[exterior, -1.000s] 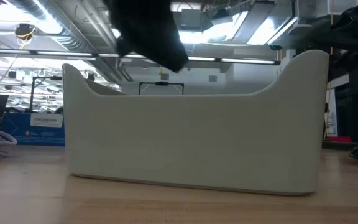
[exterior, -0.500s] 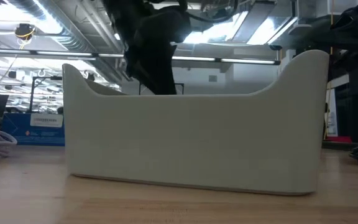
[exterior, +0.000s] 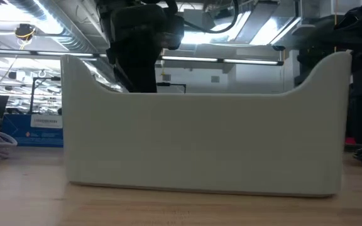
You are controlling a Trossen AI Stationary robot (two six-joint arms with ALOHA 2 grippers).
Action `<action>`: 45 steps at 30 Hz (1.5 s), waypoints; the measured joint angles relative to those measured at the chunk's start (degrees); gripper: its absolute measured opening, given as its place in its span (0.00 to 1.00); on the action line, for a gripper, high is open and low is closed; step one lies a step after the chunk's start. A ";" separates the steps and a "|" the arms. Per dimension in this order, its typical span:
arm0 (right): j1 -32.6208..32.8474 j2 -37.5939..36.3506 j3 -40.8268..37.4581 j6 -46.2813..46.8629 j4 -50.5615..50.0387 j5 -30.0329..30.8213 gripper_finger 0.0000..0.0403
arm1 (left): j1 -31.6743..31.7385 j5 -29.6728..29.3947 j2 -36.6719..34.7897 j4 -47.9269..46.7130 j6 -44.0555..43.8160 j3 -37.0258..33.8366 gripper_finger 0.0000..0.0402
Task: Pick and place USB-C Cables
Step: Adjust the gray bin, then put the light purple charger cable into the gray bin
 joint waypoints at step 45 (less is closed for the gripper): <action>0.00 0.02 0.00 0.09 -0.16 -1.37 0.65 | -15.21 10.97 -8.76 -28.23 -68.15 -4.03 0.25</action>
